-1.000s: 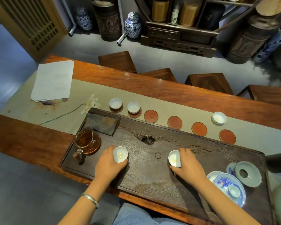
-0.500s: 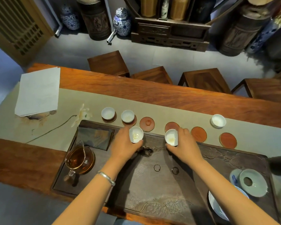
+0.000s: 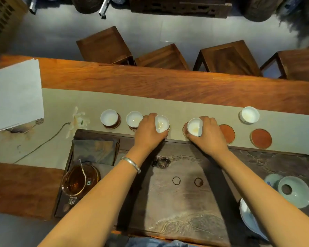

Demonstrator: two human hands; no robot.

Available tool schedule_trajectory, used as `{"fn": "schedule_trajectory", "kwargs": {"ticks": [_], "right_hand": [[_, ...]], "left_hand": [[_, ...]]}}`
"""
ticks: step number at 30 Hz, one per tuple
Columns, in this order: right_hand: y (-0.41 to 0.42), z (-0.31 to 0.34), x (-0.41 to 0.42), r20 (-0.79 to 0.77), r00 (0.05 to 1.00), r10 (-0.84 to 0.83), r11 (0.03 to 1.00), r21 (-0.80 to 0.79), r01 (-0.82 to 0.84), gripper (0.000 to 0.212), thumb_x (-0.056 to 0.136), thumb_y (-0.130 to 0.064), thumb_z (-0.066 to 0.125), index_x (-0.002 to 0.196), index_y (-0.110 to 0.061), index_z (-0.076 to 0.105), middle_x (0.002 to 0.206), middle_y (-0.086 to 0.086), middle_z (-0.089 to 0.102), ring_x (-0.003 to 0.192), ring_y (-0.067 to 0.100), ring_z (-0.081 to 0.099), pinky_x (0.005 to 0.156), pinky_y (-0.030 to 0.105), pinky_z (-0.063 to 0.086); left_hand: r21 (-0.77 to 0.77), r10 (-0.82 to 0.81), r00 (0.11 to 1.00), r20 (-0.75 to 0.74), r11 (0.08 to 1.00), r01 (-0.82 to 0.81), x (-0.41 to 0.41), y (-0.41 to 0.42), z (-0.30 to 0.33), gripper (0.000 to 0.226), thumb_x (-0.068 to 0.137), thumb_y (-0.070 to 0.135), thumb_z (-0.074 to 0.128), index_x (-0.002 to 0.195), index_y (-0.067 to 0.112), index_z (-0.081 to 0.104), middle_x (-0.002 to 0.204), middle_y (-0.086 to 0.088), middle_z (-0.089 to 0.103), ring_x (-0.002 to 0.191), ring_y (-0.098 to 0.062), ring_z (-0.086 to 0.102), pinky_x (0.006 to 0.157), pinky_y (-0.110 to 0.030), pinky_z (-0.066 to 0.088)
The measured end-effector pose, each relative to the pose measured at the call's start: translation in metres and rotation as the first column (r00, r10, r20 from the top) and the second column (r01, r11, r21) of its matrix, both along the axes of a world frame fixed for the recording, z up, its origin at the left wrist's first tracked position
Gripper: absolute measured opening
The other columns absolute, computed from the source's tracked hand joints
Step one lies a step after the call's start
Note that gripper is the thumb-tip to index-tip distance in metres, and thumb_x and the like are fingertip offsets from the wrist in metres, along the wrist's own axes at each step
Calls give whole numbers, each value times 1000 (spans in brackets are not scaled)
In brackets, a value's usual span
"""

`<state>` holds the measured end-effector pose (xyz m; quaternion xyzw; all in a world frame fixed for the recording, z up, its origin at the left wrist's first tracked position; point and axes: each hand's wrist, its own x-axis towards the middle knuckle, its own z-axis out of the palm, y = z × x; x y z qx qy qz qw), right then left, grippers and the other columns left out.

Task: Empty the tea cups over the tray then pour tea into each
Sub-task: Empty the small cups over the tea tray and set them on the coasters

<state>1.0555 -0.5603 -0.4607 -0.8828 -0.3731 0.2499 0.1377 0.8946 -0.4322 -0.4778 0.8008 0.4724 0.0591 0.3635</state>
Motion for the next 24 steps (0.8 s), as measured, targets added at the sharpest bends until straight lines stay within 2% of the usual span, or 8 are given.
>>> {"fn": "schedule_trajectory", "kwargs": {"ticks": [4,13,15,18,21,24], "right_hand": [[4,-10,3,-5,1000,-19,1000,-8,19,66,87,-42,73,134,-3,49,125,21,55,112,39,55,84,45,49],[7,-25,2,-12,1000,-7,1000,-26,6,68,85,-37,76,137,-4,46,128,20,52,114,39,54,84,43,47],[7,-26,3,-15,1000,2,1000,-19,-2,70,85,-38,76,138,-4,46,128,20,52,115,39,54,85,42,47],[4,-24,8,-23,999,31,999,-16,-32,80,80,-42,81,140,-5,44,129,20,52,117,38,54,90,44,48],[-6,-17,18,-21,999,46,999,24,-46,90,75,-47,84,142,-3,43,132,20,53,123,36,52,94,44,46],[-22,-9,35,21,998,57,998,27,-57,91,73,-46,86,141,-2,44,134,19,53,125,34,51,97,43,45]], "left_hand": [[-11,-18,999,-44,1000,17,7,3,-9,61,78,34,76,129,10,51,122,-12,59,112,-29,54,80,-34,46],[-47,-28,997,-70,999,25,12,3,-19,64,78,33,76,131,10,48,124,-12,56,115,-29,51,86,-37,45],[-61,-43,995,-84,997,38,12,3,-19,71,78,34,76,136,10,44,129,-14,53,120,-31,48,91,-37,42],[-100,-50,996,-73,994,43,8,-3,-14,91,79,36,77,150,6,29,144,-16,41,134,-31,36,106,-33,31],[-35,-4,1000,-17,999,3,-7,-19,-5,82,85,30,70,151,5,27,149,-16,37,140,-30,31,113,-32,24],[4,88,996,-11,996,-88,-31,-44,-2,73,89,25,66,149,5,31,150,-17,36,141,-31,30,117,-39,25]]}}
